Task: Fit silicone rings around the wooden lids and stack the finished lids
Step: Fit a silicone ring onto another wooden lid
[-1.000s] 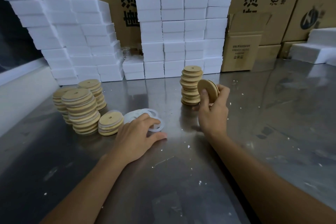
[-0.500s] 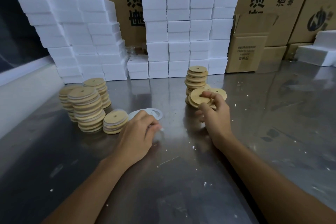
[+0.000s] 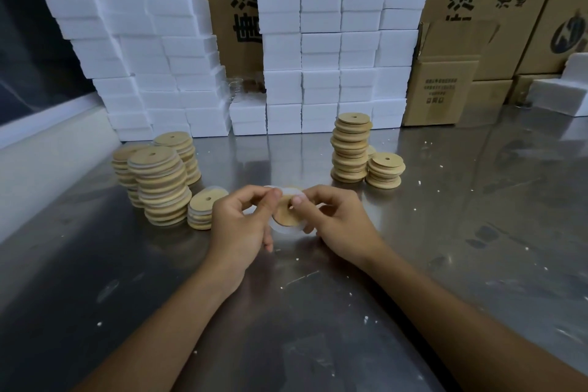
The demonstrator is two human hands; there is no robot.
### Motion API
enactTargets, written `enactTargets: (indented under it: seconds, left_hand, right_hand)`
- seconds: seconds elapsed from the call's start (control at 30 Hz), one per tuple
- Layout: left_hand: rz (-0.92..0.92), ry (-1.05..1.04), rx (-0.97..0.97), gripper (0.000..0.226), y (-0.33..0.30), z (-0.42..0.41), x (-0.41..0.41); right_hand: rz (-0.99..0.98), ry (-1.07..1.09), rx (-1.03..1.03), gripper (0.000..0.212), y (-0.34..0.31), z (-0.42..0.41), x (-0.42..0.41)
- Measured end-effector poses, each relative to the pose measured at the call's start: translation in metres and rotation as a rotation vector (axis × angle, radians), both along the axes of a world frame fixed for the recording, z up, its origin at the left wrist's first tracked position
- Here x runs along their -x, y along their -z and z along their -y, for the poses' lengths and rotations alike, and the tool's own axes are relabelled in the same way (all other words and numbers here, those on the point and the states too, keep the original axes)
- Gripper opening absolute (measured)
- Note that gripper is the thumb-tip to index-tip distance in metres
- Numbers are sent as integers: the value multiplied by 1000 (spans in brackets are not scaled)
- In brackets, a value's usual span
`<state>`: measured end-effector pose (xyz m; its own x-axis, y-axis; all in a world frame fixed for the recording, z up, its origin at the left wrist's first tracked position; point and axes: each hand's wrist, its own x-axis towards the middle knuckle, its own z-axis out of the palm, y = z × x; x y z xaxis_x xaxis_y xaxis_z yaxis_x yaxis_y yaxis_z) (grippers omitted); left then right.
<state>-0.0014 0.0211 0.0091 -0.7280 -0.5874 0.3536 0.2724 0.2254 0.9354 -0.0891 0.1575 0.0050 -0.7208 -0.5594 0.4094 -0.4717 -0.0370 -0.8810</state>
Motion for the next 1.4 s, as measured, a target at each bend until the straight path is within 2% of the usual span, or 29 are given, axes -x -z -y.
enactTargets:
  seconds: [0.2,0.33,0.47,0.6,0.7,0.8,0.9,1.17,1.4]
  left_hand:
    - [73,-115,53,14,2,0,1]
    - [104,-57,0,12,2,2,0]
    - [109,-88,11,11,4,4,1]
    - [68,-120,27,23,5,7,3]
    - [55,-157,161,31,6,6,4]
    - [65,-171,220,29,6,6,4]
    - [50,-165,240,23,5,7,2]
    - [40,-127,103,21,1,5,0]
    - [69,-90,-102,17,3,8,1]
  right_hand:
    - [-71,-8,-11,20,3,0,1]
    - [-147,2,-59,18,5,0,2]
    - [-184,-14,-83,16,6,-1,2]
    - [-163,1,-80,7,6,-2,2]
    - [-104,23,-47,9,4,-2,3]
    - [-65,38,-12,3,3,-1,3]
    - [-53,57,-4,8,3,-1,2]
    - [-41,90,-12,7,1,0,0]
    - [-23,89,-8,6,0,-1,1]
